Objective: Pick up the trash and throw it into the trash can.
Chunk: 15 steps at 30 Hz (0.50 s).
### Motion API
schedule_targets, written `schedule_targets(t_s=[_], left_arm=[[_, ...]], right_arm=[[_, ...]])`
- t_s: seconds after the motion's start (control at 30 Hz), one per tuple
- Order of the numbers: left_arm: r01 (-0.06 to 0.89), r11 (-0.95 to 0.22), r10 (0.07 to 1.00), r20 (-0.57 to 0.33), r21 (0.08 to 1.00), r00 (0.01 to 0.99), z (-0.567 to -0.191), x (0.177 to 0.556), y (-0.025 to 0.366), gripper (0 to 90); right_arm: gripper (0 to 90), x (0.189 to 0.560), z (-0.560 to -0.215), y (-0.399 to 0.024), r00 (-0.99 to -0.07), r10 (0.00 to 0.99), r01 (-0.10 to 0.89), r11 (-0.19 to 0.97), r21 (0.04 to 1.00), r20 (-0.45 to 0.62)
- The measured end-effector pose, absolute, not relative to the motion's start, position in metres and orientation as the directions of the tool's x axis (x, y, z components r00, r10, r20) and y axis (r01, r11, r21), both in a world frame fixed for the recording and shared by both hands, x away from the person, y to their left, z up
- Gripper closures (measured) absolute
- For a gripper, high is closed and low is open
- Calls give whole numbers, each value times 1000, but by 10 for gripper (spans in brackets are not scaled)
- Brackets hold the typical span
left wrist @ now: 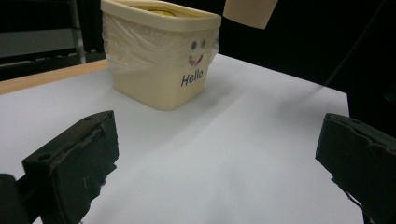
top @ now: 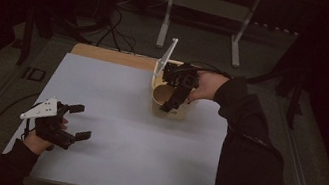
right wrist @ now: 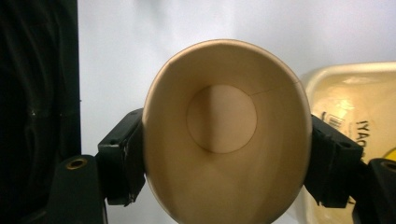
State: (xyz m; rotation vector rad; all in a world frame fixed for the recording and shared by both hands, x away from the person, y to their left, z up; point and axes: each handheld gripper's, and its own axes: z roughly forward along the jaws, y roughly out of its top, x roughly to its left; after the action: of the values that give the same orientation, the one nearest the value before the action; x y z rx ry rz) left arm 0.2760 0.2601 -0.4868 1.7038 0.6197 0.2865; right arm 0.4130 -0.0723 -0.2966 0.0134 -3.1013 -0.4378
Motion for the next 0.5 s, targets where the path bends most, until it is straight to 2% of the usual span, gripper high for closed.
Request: schedule_targets(t_s=[0.5], left_arm=[[241, -122, 542, -139, 963, 829, -487, 276, 261, 6]], right_arm=[[261, 433, -283, -75, -1000, 1, 2, 962, 274, 1]])
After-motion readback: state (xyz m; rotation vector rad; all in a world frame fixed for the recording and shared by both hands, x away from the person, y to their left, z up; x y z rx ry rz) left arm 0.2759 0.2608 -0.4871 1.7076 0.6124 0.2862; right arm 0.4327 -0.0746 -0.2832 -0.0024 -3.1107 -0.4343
